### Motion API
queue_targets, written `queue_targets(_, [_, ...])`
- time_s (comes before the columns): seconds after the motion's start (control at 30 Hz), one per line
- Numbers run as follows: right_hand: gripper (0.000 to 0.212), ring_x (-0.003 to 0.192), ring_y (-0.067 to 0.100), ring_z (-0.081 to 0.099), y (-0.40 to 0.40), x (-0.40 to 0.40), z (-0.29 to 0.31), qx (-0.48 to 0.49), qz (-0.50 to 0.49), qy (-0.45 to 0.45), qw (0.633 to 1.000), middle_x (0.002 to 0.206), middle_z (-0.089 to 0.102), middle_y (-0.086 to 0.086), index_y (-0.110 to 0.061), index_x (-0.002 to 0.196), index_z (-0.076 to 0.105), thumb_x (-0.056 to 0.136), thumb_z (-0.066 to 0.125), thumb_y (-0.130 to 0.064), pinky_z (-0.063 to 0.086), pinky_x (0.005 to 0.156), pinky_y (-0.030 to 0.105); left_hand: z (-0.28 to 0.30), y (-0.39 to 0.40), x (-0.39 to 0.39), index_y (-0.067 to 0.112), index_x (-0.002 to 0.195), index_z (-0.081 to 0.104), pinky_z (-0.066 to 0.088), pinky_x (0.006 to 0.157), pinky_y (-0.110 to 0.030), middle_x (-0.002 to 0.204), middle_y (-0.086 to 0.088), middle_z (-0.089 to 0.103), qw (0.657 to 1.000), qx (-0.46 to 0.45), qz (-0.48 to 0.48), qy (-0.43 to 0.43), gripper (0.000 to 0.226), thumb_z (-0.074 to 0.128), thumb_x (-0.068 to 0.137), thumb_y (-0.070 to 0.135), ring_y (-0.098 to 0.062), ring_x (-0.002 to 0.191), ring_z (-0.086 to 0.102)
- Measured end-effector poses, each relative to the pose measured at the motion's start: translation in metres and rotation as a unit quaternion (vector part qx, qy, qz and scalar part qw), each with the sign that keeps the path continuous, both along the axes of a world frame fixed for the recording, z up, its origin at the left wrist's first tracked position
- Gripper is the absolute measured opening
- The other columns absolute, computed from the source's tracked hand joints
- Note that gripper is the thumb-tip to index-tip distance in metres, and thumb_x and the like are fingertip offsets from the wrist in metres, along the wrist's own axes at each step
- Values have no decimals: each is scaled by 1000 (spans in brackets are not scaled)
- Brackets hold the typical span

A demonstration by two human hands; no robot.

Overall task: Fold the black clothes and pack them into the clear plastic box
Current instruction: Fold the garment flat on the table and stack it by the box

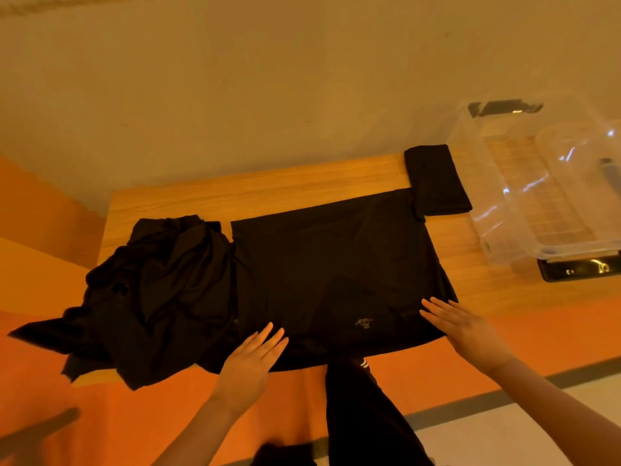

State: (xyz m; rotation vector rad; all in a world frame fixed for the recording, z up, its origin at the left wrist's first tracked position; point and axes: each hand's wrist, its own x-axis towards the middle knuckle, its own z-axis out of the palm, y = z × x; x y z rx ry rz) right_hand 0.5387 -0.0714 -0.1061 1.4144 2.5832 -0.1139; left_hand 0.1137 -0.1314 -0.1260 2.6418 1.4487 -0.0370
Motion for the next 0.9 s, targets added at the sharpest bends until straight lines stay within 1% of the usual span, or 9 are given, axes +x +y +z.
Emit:
queue_targets(0.07, [81,104,19,65,6,3,6,-19,-3,37,999,115,67,2,-19,107,69,32,88,7,50,88,30,7,3,-8,20,106,70,20,108,-27,112,5,68,1000,9,-14,-3,49,40,69,11,-11,118,46])
queue_targets(0.13, [72,107,11,62,13,-3,25,-64,-5,65,996,120,64,-3,-22,107,69,43,88,6,51,83,24,10,8,-16,23,98,72,36,98,-18,106,8,70,999,-3,-19,-45,41,69,61,8,-6,112,56])
queue_targets(0.23, [44,130,-7,21,30,-5,45,-122,26,52,991,143,30,-18,-26,132,49,92,52,-6,21,105,10,16,16,-25,26,90,74,42,87,-11,101,12,71,996,-80,-40,-27,59,96,36,17,-4,99,64])
queue_targets(0.3, [43,135,-4,14,38,-4,43,-189,35,35,981,147,27,-17,-25,137,43,98,41,-10,11,107,11,22,18,-27,28,90,74,42,91,-14,102,14,70,991,-93,-86,42,56,95,38,31,-3,103,63])
queue_targets(0.4, [43,139,0,19,37,-2,37,-187,33,31,981,148,25,-19,-27,137,42,97,42,-11,15,107,11,15,8,-37,24,125,56,19,111,-33,131,3,57,985,-42,-127,113,59,73,69,31,-13,138,27])
queue_targets(0.53, [67,133,8,37,21,3,32,-148,16,43,988,144,27,-16,-32,133,42,78,69,-4,36,95,10,5,-2,-49,15,148,-5,1,113,-41,156,-9,-12,972,-11,-125,199,125,82,60,31,-24,143,-4])
queue_targets(0.63, [92,111,14,60,12,8,22,-107,39,20,993,124,61,-4,-24,118,62,34,90,0,47,79,14,3,1,-48,14,148,-6,0,113,-44,155,-12,-15,974,59,-128,177,132,83,51,11,-28,143,-13])
queue_targets(0.77, [102,119,12,48,4,8,16,-75,49,9,996,126,60,0,-21,125,50,33,88,5,47,77,13,-8,18,-47,17,149,6,0,113,-47,155,-12,-14,964,127,-182,147,122,82,54,13,-32,142,-14])
queue_targets(0.9, [108,119,15,52,1,5,20,-83,31,2,996,128,59,2,-21,128,43,33,87,8,46,71,8,-6,33,-44,23,132,47,5,112,-47,147,-5,37,944,120,-288,108,80,81,60,20,-32,140,22])
